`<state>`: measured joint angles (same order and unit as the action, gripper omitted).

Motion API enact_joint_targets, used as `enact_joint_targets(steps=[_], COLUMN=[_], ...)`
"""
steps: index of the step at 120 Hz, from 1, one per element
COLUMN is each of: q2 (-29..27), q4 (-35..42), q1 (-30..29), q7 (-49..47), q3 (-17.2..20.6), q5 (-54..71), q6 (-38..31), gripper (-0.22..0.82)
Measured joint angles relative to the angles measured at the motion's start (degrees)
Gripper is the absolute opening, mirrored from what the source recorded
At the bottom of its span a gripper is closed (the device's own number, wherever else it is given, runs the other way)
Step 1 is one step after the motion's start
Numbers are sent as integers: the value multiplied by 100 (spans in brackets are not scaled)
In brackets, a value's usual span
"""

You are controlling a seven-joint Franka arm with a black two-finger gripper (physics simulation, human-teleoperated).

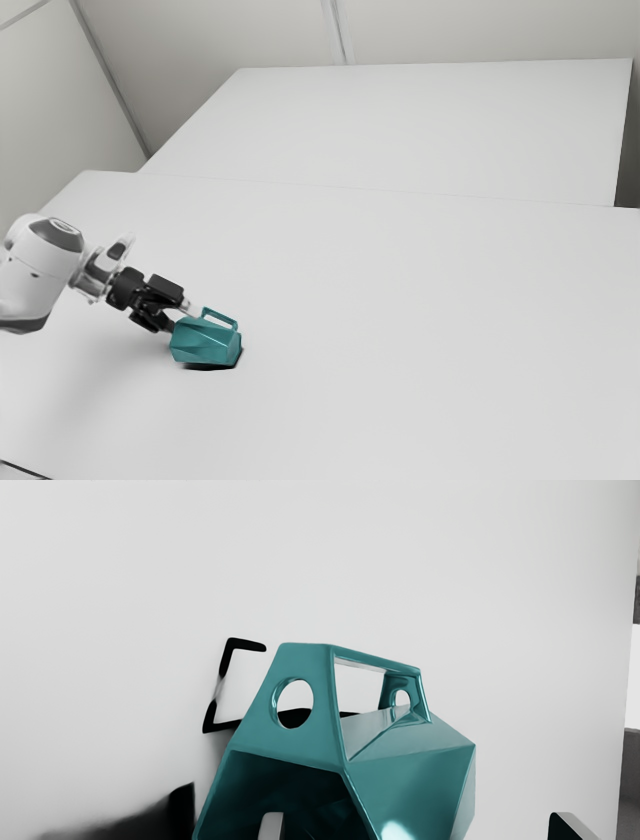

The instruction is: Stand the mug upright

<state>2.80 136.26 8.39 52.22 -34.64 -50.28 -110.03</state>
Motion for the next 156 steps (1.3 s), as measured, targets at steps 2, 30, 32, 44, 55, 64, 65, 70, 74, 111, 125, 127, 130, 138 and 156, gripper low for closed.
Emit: enact_joint_targets(steps=[2,30,32,44,55,64,65,70,74,111,125,127,130,138,156], q2=[5,70,83,170,181,136,132,114,101,3,-30,-50,-81,-139,-412], q4=[2,18,19,17,17,13,12,10,9,-5,-8,-8,-8,-13,-18], q1=[3,65,65,48,37,38,38,40,44,125,94,97,95,111,199], q7=[17,208,219,279,327,360,364,380,391,431,419,414,406,384,285], q3=[5,75,77,80,80,80,80,79,78,78,136,141,155,179,201], q5=[-35,-314,-323,-362,-386,-398,-399,-401,-400,-447,-525,-531,-539,-554,-557], q6=[-1,-4,-5,-9,-10,-8,-7,-8,-11,-53,-71,-73,-78,-89,-110], gripper=[57,48,47,39,25,13,12,7,4,-10,-13,-14,-15,-16,-18])
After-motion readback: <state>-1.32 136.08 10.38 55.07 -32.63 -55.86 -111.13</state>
